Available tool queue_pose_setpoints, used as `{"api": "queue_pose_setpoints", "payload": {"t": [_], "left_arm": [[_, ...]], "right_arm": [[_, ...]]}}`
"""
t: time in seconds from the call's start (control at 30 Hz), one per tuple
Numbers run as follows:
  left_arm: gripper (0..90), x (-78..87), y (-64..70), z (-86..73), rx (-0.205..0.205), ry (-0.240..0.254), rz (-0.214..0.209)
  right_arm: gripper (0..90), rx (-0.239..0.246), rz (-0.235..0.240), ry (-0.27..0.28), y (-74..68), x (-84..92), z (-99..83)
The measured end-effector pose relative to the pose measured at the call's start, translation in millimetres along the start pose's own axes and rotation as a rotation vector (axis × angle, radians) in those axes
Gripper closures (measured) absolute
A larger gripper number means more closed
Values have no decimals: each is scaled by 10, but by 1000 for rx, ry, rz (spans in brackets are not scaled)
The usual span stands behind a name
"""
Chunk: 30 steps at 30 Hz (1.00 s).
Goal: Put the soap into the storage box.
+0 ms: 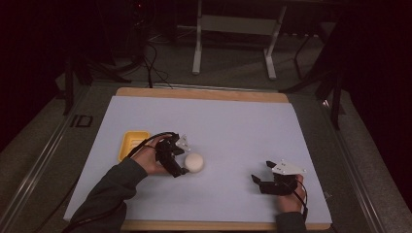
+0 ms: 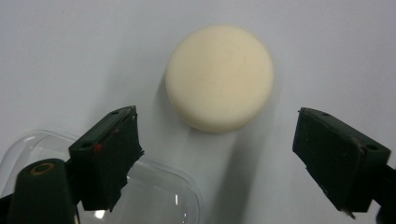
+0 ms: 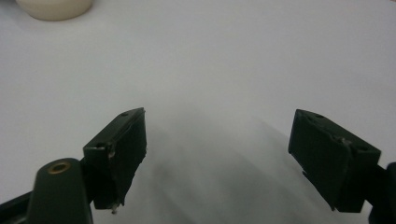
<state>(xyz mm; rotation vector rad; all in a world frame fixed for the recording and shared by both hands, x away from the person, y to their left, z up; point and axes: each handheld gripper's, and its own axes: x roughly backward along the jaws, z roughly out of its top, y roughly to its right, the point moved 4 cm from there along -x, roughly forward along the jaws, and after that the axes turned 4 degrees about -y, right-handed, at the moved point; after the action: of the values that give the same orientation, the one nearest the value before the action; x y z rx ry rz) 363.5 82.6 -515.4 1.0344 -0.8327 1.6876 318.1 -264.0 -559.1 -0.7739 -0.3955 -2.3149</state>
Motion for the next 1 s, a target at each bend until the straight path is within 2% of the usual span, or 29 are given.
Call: {"api": "queue_pose_setpoints", "payload": {"t": [0.37, 0.4, 0.53, 0.7, 1.0], "left_arm": [[148, -84, -22, 69, -13, -37, -15], [150, -110, -23, 86, -19, -55, -15], [151, -131, -34, 99, -14, -56, -26], [142, -193, -16, 130, -30, -89, -34], [148, -291, -18, 173, -29, -110, -48]], "right_arm": [[190, 2, 1, 0, 0, 0, 0], [190, 1, 2, -1, 0, 0, 0], [189, 2, 1, -1, -3, -1, 0], [189, 2, 1, -2, -2, -2, 0], [188, 2, 0, -1, -3, -2, 0]]}}
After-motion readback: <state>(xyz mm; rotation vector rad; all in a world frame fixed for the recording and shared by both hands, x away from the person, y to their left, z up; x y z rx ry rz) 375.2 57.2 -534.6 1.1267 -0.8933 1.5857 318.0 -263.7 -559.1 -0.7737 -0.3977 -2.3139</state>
